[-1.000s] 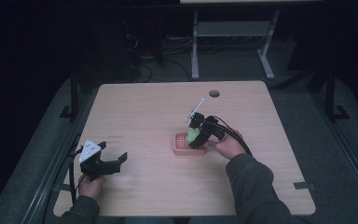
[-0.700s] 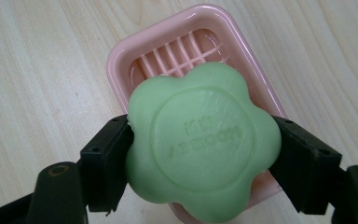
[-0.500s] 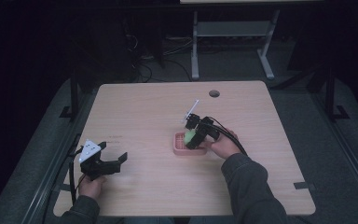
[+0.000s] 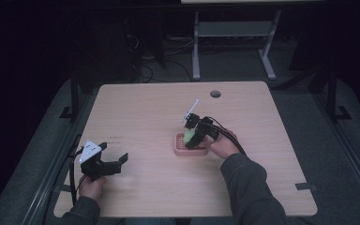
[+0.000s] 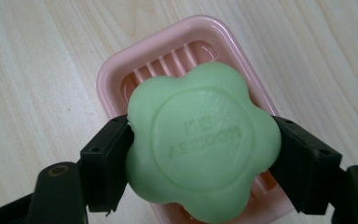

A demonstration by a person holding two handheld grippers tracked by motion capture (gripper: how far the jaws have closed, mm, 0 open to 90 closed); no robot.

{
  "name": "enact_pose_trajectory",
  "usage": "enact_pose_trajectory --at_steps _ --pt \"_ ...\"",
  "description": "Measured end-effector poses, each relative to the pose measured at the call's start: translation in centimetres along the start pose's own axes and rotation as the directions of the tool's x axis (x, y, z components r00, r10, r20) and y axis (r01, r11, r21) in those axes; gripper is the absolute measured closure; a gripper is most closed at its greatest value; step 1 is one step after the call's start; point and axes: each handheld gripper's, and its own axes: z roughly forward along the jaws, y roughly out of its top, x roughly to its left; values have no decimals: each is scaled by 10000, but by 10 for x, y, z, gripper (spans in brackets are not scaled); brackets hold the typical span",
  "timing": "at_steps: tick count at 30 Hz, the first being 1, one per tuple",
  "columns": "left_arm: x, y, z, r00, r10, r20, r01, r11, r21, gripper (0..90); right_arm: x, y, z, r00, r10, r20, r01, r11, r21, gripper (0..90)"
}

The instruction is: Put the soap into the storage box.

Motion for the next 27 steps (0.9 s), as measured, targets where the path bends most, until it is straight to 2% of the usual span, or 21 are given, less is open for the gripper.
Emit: enact_pose_trajectory --at_steps 27 --pt "0 0 0 10000 -8 17 8 10000 -51 2 0 3 5 9998 32 198 -34 10000 74 260"
